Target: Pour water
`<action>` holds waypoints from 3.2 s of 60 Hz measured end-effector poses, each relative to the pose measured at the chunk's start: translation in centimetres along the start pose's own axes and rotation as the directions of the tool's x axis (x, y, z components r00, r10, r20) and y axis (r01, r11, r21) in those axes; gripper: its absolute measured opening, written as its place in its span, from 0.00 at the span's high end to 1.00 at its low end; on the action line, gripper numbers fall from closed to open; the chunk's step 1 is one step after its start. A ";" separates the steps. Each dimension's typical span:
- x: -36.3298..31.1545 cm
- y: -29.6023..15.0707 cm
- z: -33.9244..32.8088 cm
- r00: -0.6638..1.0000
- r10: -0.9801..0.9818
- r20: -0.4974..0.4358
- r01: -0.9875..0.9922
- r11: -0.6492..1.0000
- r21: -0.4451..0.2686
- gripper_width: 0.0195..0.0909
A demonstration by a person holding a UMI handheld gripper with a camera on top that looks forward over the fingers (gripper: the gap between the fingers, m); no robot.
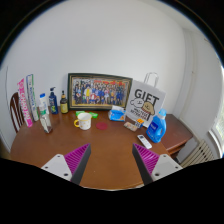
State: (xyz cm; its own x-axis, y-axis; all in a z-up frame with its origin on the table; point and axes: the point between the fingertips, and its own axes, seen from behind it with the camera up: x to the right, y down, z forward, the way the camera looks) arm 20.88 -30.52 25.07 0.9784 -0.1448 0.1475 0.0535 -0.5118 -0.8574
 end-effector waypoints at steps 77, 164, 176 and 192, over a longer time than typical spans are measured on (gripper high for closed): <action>-45.1 -1.9 28.3 0.961 0.006 0.276 -0.047 0.989 0.142 0.31; -30.8 -18.3 32.8 -0.678 0.666 0.312 -0.655 -0.356 -0.666 0.65; -31.8 -17.9 32.2 -0.524 0.777 0.349 -0.742 -0.215 -0.635 0.64; -25.9 -20.9 30.3 0.260 0.783 0.566 -0.865 0.449 -0.224 0.64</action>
State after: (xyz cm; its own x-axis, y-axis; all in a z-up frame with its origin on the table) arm 0.43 9.55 24.22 0.4091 0.0407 -0.9116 -0.8670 -0.2941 -0.4023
